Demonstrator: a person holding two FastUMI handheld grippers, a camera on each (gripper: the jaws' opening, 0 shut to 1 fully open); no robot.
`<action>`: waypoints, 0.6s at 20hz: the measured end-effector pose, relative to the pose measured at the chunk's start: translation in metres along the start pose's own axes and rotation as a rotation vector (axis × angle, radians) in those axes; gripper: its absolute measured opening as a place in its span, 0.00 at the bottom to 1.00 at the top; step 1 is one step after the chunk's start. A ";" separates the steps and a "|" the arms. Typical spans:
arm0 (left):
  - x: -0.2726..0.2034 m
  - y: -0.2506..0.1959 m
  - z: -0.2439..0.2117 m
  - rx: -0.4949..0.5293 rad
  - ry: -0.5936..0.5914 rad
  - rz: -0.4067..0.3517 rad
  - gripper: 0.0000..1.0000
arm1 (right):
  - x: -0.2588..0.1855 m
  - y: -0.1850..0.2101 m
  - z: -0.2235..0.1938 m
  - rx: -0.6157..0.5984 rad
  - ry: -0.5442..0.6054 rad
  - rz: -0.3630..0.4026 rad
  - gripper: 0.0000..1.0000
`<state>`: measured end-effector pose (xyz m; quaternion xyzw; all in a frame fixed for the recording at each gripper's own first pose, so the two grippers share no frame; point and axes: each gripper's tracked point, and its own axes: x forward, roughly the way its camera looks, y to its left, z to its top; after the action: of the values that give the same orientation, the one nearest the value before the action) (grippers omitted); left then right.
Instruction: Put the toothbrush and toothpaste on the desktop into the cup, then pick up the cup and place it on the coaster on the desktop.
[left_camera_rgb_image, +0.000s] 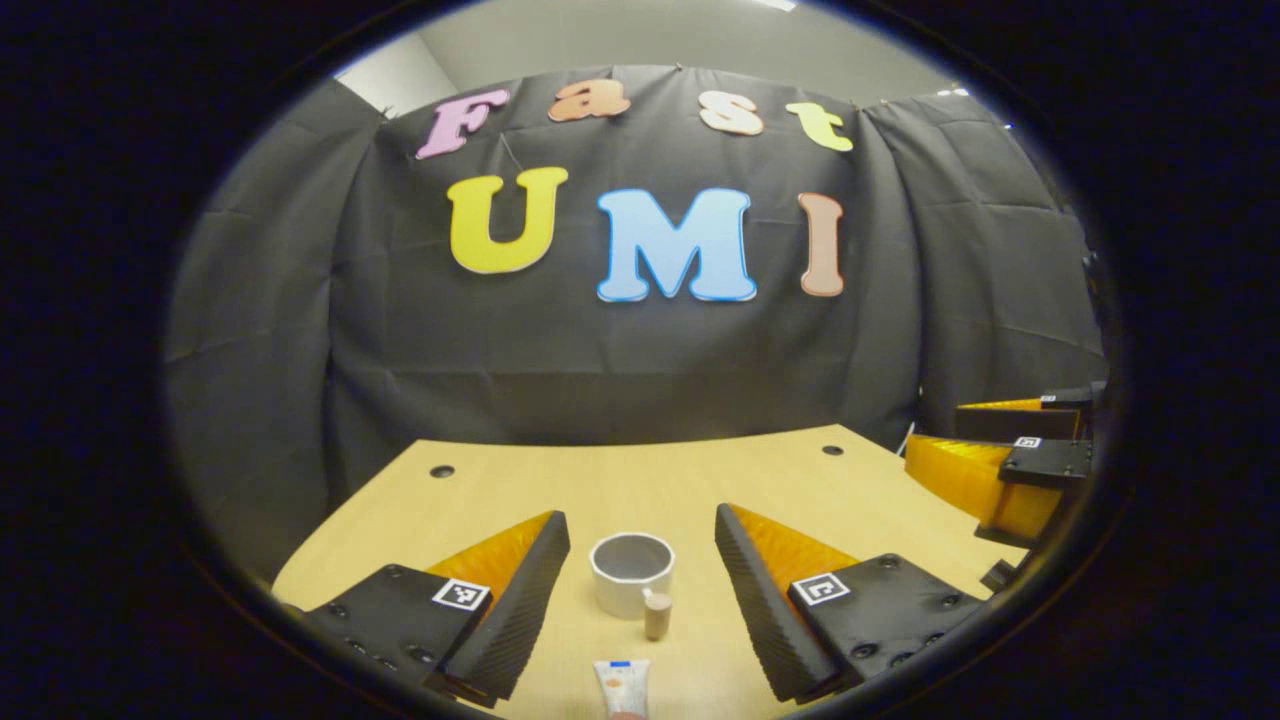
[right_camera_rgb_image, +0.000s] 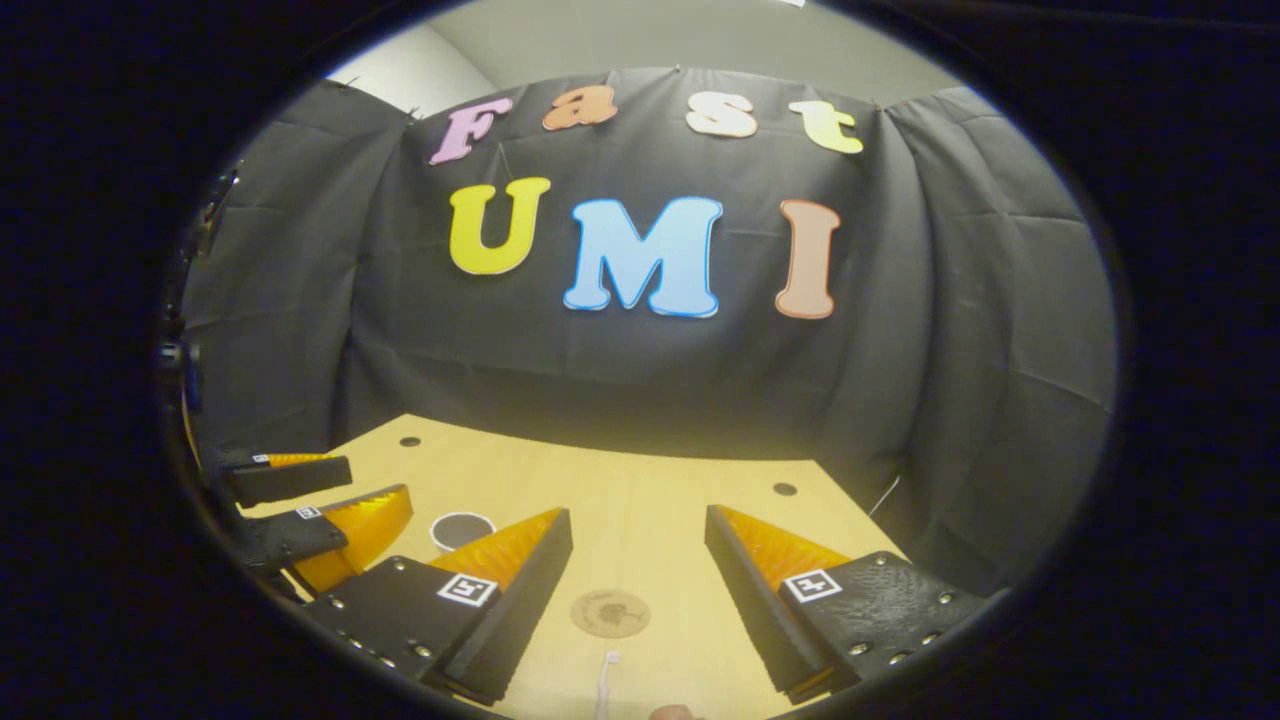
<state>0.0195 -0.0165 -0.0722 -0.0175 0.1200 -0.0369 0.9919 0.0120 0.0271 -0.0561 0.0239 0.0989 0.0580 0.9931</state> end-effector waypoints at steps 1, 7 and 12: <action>0.002 -0.001 -0.012 -0.001 0.048 -0.007 0.94 | 0.001 0.003 -0.011 0.012 0.046 0.012 0.89; 0.009 0.001 -0.082 0.000 0.318 -0.029 0.94 | 0.007 0.023 -0.088 0.133 0.364 0.064 0.89; 0.016 0.009 -0.136 -0.027 0.542 -0.040 0.95 | 0.004 0.028 -0.139 0.222 0.589 0.059 0.91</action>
<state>0.0026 -0.0122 -0.2085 -0.0226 0.3812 -0.0584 0.9224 -0.0148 0.0606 -0.1909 0.1173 0.3871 0.0798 0.9110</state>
